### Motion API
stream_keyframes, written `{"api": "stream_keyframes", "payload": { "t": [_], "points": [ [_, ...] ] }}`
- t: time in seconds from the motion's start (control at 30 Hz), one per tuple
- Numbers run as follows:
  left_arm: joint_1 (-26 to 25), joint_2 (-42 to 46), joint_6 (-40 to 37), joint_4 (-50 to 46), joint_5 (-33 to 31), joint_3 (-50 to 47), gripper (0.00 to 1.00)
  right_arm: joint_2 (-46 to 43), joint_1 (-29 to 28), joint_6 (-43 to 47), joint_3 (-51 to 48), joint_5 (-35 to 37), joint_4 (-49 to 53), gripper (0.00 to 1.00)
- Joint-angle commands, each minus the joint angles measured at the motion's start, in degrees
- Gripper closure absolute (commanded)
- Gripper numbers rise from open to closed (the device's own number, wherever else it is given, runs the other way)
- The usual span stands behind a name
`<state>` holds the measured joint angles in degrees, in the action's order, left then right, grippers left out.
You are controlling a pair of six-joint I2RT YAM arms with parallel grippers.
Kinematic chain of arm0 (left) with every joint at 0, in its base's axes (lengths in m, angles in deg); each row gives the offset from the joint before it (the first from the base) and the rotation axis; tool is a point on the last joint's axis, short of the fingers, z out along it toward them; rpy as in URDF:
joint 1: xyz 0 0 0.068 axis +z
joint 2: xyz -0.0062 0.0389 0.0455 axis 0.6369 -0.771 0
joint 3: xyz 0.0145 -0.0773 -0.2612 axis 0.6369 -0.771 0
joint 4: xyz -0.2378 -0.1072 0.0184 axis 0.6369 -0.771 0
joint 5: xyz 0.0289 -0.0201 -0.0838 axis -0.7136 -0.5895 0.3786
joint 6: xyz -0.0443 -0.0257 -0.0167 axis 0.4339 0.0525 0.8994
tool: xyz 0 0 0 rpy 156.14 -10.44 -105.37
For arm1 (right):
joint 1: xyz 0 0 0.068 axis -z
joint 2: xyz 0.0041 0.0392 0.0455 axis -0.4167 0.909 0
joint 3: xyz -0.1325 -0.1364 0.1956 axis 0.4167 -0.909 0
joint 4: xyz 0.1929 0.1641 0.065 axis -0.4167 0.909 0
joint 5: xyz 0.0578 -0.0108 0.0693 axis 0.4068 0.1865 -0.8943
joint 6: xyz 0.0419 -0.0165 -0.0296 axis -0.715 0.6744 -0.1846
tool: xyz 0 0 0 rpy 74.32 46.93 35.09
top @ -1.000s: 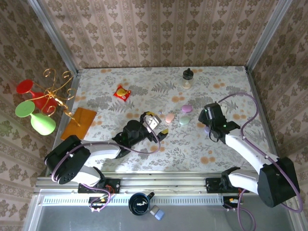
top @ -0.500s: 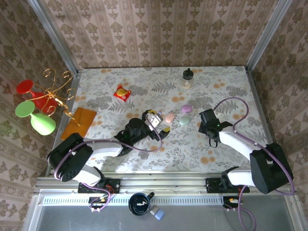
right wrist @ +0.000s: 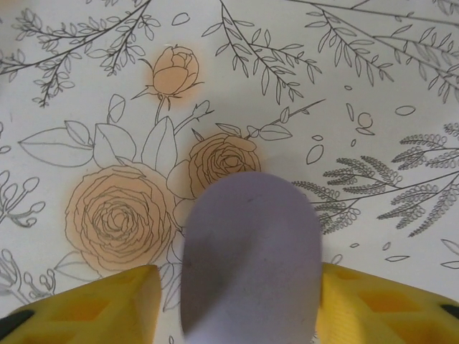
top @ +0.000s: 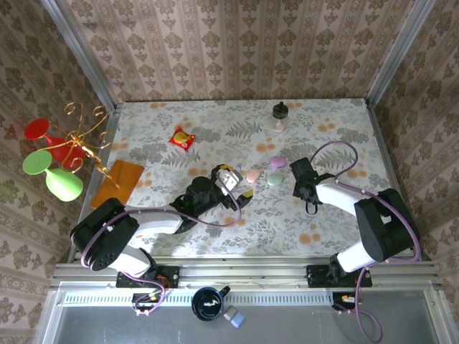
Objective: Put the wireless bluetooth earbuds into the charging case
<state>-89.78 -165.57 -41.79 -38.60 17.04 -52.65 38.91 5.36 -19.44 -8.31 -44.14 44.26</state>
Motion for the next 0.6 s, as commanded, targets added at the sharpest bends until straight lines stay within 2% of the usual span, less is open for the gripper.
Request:
{"api": "stream_keyframes", "payload": {
  "t": [0.0,0.2,0.33,0.43,0.57],
  "points": [
    [-0.1,0.8,0.7,2.2,0.3,-1.0,0.0,1.4,-0.2,-0.5,1.5,0.0,-0.6,0.5],
    [-0.1,1.4,0.6,2.2,-0.1,-1.5,0.0,0.5,-0.2,-0.2,1.6,-0.9,-0.3,0.57],
    [0.0,2.1,0.8,1.7,0.0,-1.6,0.0,-2.6,-0.3,4.6,0.6,-5.6,-2.1,0.62],
    [0.8,3.3,0.8,0.0,1.5,-1.7,0.0,-5.8,-0.7,11.2,-0.3,-12.4,-3.8,0.63],
    [2.4,6.1,-0.6,-0.7,8.9,-3.0,0.0,-9.9,-1.7,18.5,0.7,-24.2,-5.3,0.62]
  ]
}}
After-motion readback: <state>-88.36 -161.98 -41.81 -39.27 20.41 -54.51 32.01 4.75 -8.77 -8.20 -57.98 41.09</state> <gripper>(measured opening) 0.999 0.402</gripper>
